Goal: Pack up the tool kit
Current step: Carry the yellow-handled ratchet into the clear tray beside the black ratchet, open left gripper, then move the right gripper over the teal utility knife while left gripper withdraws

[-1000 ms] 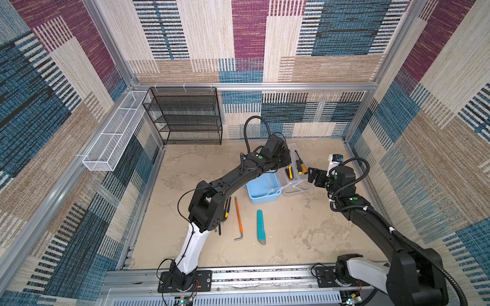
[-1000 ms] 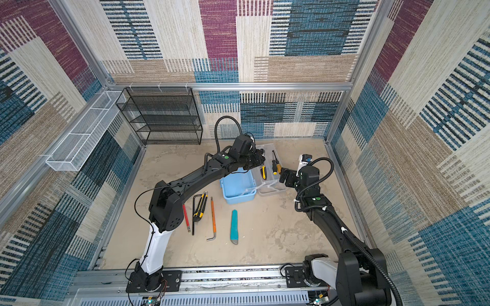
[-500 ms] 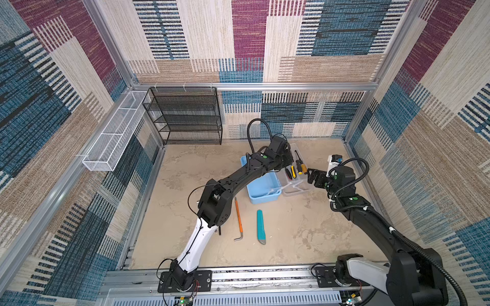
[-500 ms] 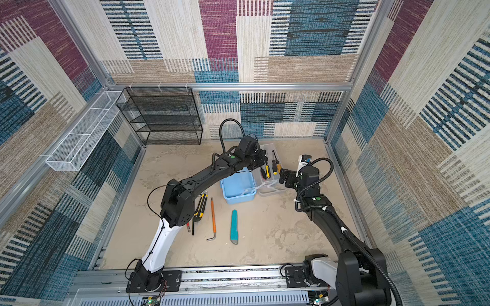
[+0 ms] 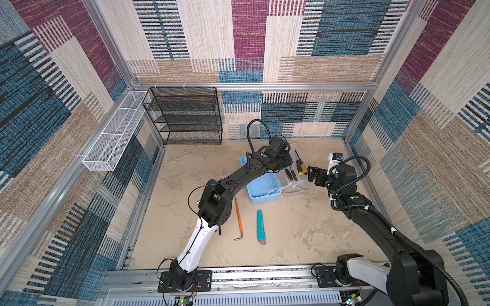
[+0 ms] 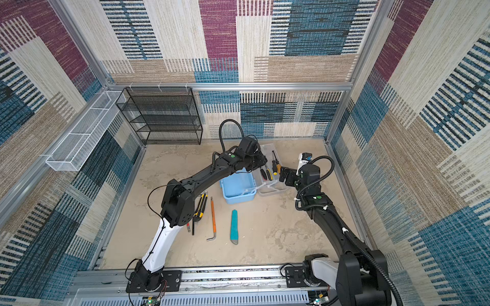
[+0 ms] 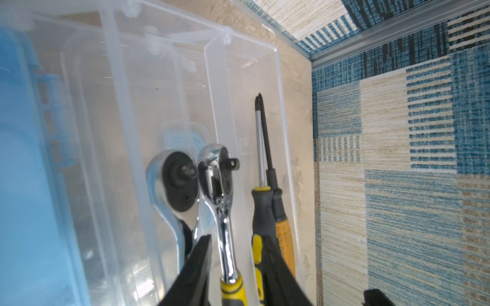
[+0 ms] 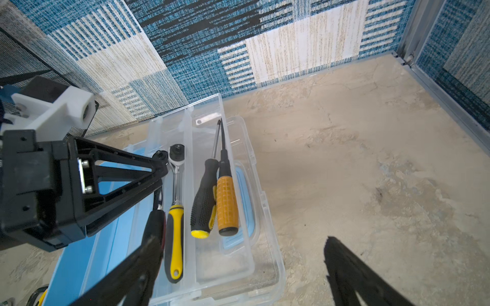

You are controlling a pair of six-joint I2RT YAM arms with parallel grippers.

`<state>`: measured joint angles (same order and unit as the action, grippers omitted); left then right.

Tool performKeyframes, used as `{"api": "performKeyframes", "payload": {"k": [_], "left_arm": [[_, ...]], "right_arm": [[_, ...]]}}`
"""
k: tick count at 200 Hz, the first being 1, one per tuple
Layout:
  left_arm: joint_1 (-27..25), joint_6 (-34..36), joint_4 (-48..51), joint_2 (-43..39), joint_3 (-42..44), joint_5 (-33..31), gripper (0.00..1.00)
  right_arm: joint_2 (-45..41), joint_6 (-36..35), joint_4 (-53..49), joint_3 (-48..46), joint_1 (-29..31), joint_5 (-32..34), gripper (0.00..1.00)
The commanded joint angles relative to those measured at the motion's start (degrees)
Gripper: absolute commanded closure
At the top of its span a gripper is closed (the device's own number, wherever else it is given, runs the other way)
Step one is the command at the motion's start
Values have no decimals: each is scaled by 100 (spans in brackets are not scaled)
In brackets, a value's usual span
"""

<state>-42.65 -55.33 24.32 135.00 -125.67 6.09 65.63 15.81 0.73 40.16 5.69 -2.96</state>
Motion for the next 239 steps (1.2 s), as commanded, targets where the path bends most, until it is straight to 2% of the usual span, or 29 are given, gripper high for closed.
{"api": "performKeyframes", "payload": {"k": [1, 22, 55, 83, 123, 168, 203, 239], "left_arm": [[-6, 44, -50, -95, -28, -97, 58], [-6, 168, -52, -184, -37, -49, 54], [-14, 565, -105, -490, 176, 2, 38], [-46, 923, -368, -958, 751, -194, 23], [-41, 1306, -626, -1864, 2020, -653, 20], [68, 1610, -590, -3030, 3670, -1310, 19], [352, 1530, -871, -3938, 5085, -1458, 16], [687, 1442, -981, -4715, 6206, -1654, 8]], "right_arm": [[-54, -26, -22, 74, 4, -83, 3], [-128, -26, -72, 88, 2, -242, 3], [-319, -96, 10, -14, 10, -809, 8], [-430, 41, -53, -70, 99, -1100, 13], [-520, 277, -336, -25, 999, -401, 15], [-442, 1219, -715, -110, 2262, 660, 21], [-442, 2060, -1085, -294, 3387, 1627, 22], [156, 2755, -1434, -271, 4413, 2101, 22]]}}
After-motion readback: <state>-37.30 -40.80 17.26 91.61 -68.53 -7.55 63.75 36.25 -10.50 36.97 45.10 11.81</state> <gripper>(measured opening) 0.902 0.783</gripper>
